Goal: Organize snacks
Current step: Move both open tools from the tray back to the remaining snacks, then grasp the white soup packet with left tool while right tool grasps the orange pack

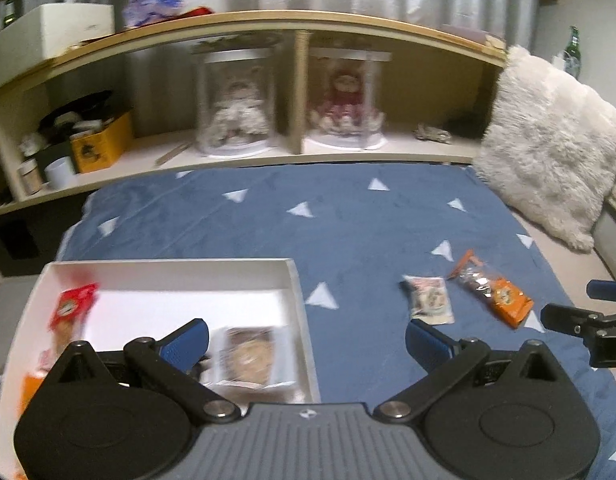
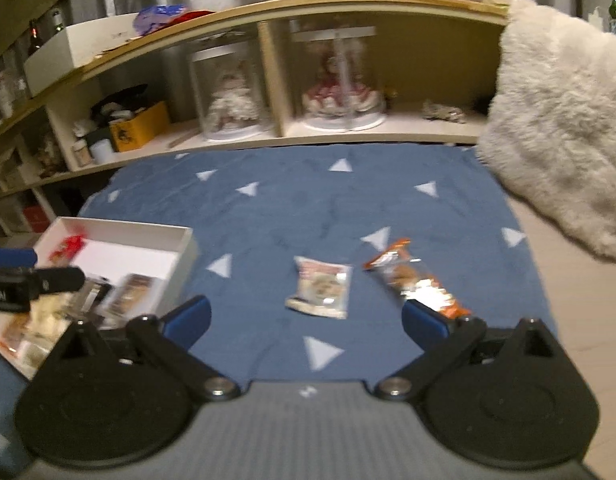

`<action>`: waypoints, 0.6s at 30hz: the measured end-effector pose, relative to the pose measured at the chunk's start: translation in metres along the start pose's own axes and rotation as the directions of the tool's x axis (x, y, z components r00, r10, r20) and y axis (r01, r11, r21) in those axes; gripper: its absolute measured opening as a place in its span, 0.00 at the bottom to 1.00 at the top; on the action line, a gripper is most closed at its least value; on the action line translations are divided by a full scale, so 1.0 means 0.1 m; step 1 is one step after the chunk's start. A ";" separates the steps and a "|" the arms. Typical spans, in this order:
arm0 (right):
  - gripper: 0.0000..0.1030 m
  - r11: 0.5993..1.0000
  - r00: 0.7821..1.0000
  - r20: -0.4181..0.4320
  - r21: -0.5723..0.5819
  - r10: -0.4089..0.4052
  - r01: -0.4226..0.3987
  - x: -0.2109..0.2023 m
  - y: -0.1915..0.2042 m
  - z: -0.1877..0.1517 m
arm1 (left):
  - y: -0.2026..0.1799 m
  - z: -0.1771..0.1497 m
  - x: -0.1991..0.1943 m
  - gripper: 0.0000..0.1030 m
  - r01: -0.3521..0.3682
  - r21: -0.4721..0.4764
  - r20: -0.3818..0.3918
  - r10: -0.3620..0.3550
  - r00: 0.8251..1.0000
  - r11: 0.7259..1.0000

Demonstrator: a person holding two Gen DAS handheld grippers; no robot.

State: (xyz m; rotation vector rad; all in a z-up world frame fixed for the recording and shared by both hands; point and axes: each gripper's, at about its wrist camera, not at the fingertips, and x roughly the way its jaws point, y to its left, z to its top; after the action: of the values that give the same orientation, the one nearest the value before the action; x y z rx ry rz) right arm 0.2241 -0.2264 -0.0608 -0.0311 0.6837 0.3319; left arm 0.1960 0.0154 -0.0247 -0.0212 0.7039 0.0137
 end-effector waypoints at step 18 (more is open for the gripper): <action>0.99 0.974 0.986 0.039 -0.153 -0.163 0.167 0.67 -0.87 -0.24 | -0.83 -0.03 1.24 1.00 0.176 0.019 -0.084 -0.174 0.981 0.984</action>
State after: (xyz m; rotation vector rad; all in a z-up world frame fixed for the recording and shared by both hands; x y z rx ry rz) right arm 0.2852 -0.2928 -0.1283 -0.2314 0.6240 0.2247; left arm 0.2899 -0.0670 -0.1058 -0.0590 0.7821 -0.1662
